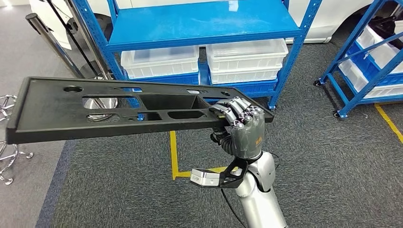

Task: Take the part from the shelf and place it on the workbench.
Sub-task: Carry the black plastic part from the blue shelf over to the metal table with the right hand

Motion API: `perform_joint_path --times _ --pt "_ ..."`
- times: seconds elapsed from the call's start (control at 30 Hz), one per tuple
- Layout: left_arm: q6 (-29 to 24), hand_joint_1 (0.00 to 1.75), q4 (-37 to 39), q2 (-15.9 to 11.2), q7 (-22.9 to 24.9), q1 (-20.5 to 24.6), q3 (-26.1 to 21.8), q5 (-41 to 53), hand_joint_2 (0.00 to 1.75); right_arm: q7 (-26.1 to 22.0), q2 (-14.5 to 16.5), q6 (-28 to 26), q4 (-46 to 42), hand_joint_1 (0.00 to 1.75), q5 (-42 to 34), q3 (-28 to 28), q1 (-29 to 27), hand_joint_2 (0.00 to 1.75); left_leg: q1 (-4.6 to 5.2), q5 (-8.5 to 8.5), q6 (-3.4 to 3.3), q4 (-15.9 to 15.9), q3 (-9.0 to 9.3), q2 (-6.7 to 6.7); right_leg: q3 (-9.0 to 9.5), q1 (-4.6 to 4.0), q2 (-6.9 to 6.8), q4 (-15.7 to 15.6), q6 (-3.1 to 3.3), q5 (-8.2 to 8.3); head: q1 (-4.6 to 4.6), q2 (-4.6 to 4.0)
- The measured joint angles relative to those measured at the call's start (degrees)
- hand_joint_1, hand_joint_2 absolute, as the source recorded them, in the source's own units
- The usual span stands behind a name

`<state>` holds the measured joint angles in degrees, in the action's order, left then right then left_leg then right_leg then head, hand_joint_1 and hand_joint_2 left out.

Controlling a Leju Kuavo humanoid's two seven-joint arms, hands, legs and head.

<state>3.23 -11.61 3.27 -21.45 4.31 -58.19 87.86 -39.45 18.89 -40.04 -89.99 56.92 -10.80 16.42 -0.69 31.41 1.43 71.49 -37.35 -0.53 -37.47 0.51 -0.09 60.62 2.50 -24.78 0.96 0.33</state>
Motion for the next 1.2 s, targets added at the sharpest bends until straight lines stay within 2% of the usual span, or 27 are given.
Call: perform_joint_path --times 0.03,0.1,0.13,0.17,0.23,0.27,0.3,0.33,0.37,0.4,0.43,0.47,0.5,0.53,0.6,0.63,0.67,0.73,0.77,0.83,0.9,0.93,0.97,1.0,1.07,1.13,1.2 --pt "0.02 0.00 0.00 0.01 0.01 0.05 0.06 0.02 1.75 0.00 0.02 0.00 0.02 1.75 0.03 0.03 0.02 1.75 0.02 -1.21 -0.21 -3.83 2.90 0.03 -0.49 0.00 0.03 0.01 -0.12 0.49 0.00 0.00" --pt "0.04 0.00 0.00 0.02 0.00 0.21 0.18 0.05 1.75 0.00 0.06 0.00 0.04 1.75 0.12 0.10 0.11 1.75 0.31 -1.75 -0.70 -11.36 8.07 0.16 -0.99 0.00 0.04 -0.08 -0.67 1.37 -0.02 0.00" --pt "0.07 0.00 0.00 0.02 -0.01 0.25 0.26 0.07 1.75 0.00 0.08 0.00 0.06 1.75 0.17 0.13 0.15 1.75 0.53 -1.50 -0.95 -13.52 9.33 0.24 -1.00 0.06 0.02 -0.21 -1.05 1.79 -0.02 0.00" --pt "0.10 0.00 0.00 0.02 -0.01 0.27 0.34 0.09 1.75 0.00 0.08 0.00 0.10 1.75 0.23 0.16 0.18 1.75 0.76 -1.44 -1.22 -14.32 9.61 0.29 -0.95 0.12 -0.01 -0.43 -1.45 2.23 -0.03 0.00" --pt "0.16 0.00 0.00 0.04 0.00 0.23 0.46 0.14 1.75 0.00 0.07 0.00 0.20 1.75 0.43 0.22 0.21 1.75 0.81 -2.54 -1.90 -14.89 9.19 0.17 -0.99 0.26 0.01 -0.68 -2.11 2.66 -0.03 0.00" --pt "0.17 0.00 0.00 0.07 0.00 0.25 0.50 0.16 1.75 0.00 0.06 -0.01 0.25 1.75 0.51 0.28 0.24 1.75 0.72 -3.26 -2.34 -15.23 8.90 0.05 -1.34 0.24 0.04 -0.08 -2.32 1.69 -0.04 0.00" --pt "0.17 0.00 0.00 0.10 0.00 0.28 0.54 0.16 1.75 0.00 0.05 0.00 0.29 1.75 0.58 0.33 0.26 1.75 0.62 -4.04 -2.79 -15.56 8.45 -0.08 -1.98 0.22 0.08 1.60 -2.48 -0.37 -0.05 0.00" --pt "0.19 0.00 0.00 0.13 0.00 0.31 0.57 0.17 1.75 0.00 0.03 -0.01 0.37 1.75 0.62 0.40 0.28 1.75 0.57 -4.71 -3.12 -15.67 7.86 -0.18 -2.81 0.23 0.10 4.34 -2.54 -3.24 -0.06 0.00" --pt "0.20 0.00 0.00 0.14 0.00 0.32 0.60 0.18 1.75 0.00 0.01 0.00 0.46 1.75 0.64 0.49 0.30 1.75 0.64 -5.31 -3.36 -15.64 7.02 -0.18 -3.71 0.20 0.11 7.84 -2.63 -6.09 -0.07 0.00" --pt "0.23 0.00 0.00 0.14 0.02 0.30 0.63 0.18 1.75 0.00 -0.01 0.00 0.59 1.75 0.65 0.57 0.30 1.75 0.70 -5.86 -3.43 -15.51 6.17 -0.19 -4.39 0.21 0.11 11.29 -2.71 -7.95 -0.07 0.00" --pt "0.28 0.00 0.00 0.14 0.05 0.28 0.65 0.19 1.75 0.00 -0.03 0.00 0.76 1.75 0.66 0.64 0.29 1.75 0.73 -6.37 -3.37 -15.33 5.32 -0.19 -4.54 0.23 0.10 13.68 -2.78 -8.44 -0.08 0.00" --pt "0.33 0.00 0.00 0.14 0.12 0.26 0.66 0.19 1.75 0.00 -0.04 0.00 0.93 1.75 0.67 0.69 0.28 1.75 0.74 -6.83 -3.28 -15.06 4.43 -0.19 -3.95 0.24 0.09 14.51 -2.82 -7.73 -0.07 0.00" --pt "0.37 0.00 0.00 0.14 0.20 0.24 0.67 0.20 1.75 0.00 -0.04 0.00 1.10 1.75 0.69 0.72 0.28 1.75 0.72 -7.21 -3.15 -14.71 3.57 -0.19 -2.37 0.25 0.08 13.32 -2.79 -6.27 -0.08 0.00" --pt "0.41 0.00 0.00 0.15 0.28 0.24 0.69 0.20 1.75 0.00 -0.04 0.00 1.25 1.75 0.71 0.72 0.30 1.75 0.70 -7.51 -2.99 -14.26 2.78 -0.18 0.15 0.25 0.05 10.38 -2.69 -4.94 -0.08 0.00" --pt "0.48 0.00 0.00 0.16 0.38 0.16 0.75 0.20 1.75 0.00 0.04 -0.01 1.42 1.75 0.76 0.72 0.38 1.75 0.83 -7.97 -2.54 -13.26 1.45 -0.13 5.32 0.06 0.07 3.18 -2.31 -4.76 -0.07 0.00" --pt "0.51 0.00 0.00 0.16 0.42 0.12 0.79 0.21 1.75 0.00 0.09 0.00 1.46 1.75 0.79 0.72 0.43 1.75 0.89 -8.19 -2.23 -12.85 1.06 -0.12 6.78 -0.04 0.10 0.75 -2.09 -5.33 -0.07 0.00" --pt "0.55 0.00 0.00 0.16 0.46 0.09 0.81 0.24 1.75 0.00 0.14 0.00 1.50 1.75 0.82 0.72 0.46 1.75 0.93 -8.48 -1.89 -12.66 0.81 -0.12 7.27 -0.19 0.16 -0.36 -1.84 -5.85 -0.05 0.00" --pt "0.64 0.00 0.00 0.17 0.57 0.05 0.84 0.38 1.75 0.00 0.19 0.00 1.60 1.75 0.93 0.72 0.45 1.75 0.75 -8.78 -1.13 -12.46 0.56 -0.08 6.84 -0.20 0.13 -0.75 -1.05 -5.30 -0.07 0.00" --pt "0.71 0.00 0.00 0.20 0.65 0.02 0.85 0.52 1.75 0.00 0.21 0.00 1.65 1.75 0.98 0.72 0.45 1.75 0.63 -8.01 -0.77 -11.89 0.15 -0.03 6.52 -0.16 0.07 -0.84 -0.54 -4.80 -0.04 0.00" --pt "0.81 0.00 0.00 0.26 0.86 -0.05 0.88 0.79 1.75 0.00 0.27 0.00 1.74 1.75 1.06 0.73 0.44 1.75 0.35 -3.79 -0.15 -7.86 -1.54 0.06 5.48 -0.04 -0.08 -1.05 0.25 -3.64 -0.03 0.00" --pt "0.84 0.00 0.00 0.29 1.06 -0.06 0.95 0.96 1.75 0.00 0.28 0.01 1.87 1.75 1.23 0.74 0.41 1.75 0.17 0.87 0.29 -1.04 -3.60 0.06 4.07 -0.17 -0.08 -1.00 0.47 -2.58 -0.02 0.00" --pt "0.84 0.00 0.00 0.29 1.18 -0.05 0.99 1.00 1.75 0.00 0.28 0.01 1.98 1.75 1.43 0.76 0.38 1.75 0.12 1.73 0.41 1.63 -4.03 0.06 3.32 -0.23 -0.08 -0.94 0.47 -2.05 -0.02 0.00" --pt "0.84 0.00 0.00 0.28 1.27 -0.05 1.02 1.05 1.75 0.00 0.28 0.01 2.10 1.75 1.67 0.80 0.35 1.75 0.10 1.40 0.44 2.75 -3.64 0.06 2.55 -0.27 -0.08 -0.87 0.44 -1.52 -0.02 0.00" --pt "0.84 0.00 0.00 0.28 1.36 -0.05 1.05 1.08 1.75 0.00 0.28 0.01 2.24 1.75 1.87 0.84 0.31 1.75 0.10 0.08 0.35 1.81 -2.19 0.07 1.79 -0.29 -0.07 -0.78 0.39 -1.01 -0.02 0.00" --pt "0.83 0.00 0.00 0.26 1.43 0.04 1.08 1.09 1.75 0.00 0.28 0.00 2.40 1.75 2.05 0.93 0.26 1.75 0.15 -2.39 -0.09 -5.01 3.19 0.11 0.54 -0.31 -0.01 -0.60 0.18 -0.05 -0.02 0.00" --pt "0.81 0.00 0.00 0.21 1.46 0.21 1.10 1.09 1.75 0.00 0.29 0.00 2.43 1.75 2.08 0.98 0.24 1.75 0.52 -2.31 -0.70 -12.17 8.04 0.20 0.03 -0.28 0.00 -0.62 -0.31 0.75 -0.02 0.00" --pt "0.81 0.00 0.00 0.14 1.49 0.28 1.11 1.09 1.75 0.00 0.30 0.00 2.47 1.75 2.11 1.02 0.23 1.75 1.04 -2.08 -1.33 -14.64 9.35 0.27 0.11 -0.10 -0.04 -0.89 -1.06 1.53 -0.02 0.00"
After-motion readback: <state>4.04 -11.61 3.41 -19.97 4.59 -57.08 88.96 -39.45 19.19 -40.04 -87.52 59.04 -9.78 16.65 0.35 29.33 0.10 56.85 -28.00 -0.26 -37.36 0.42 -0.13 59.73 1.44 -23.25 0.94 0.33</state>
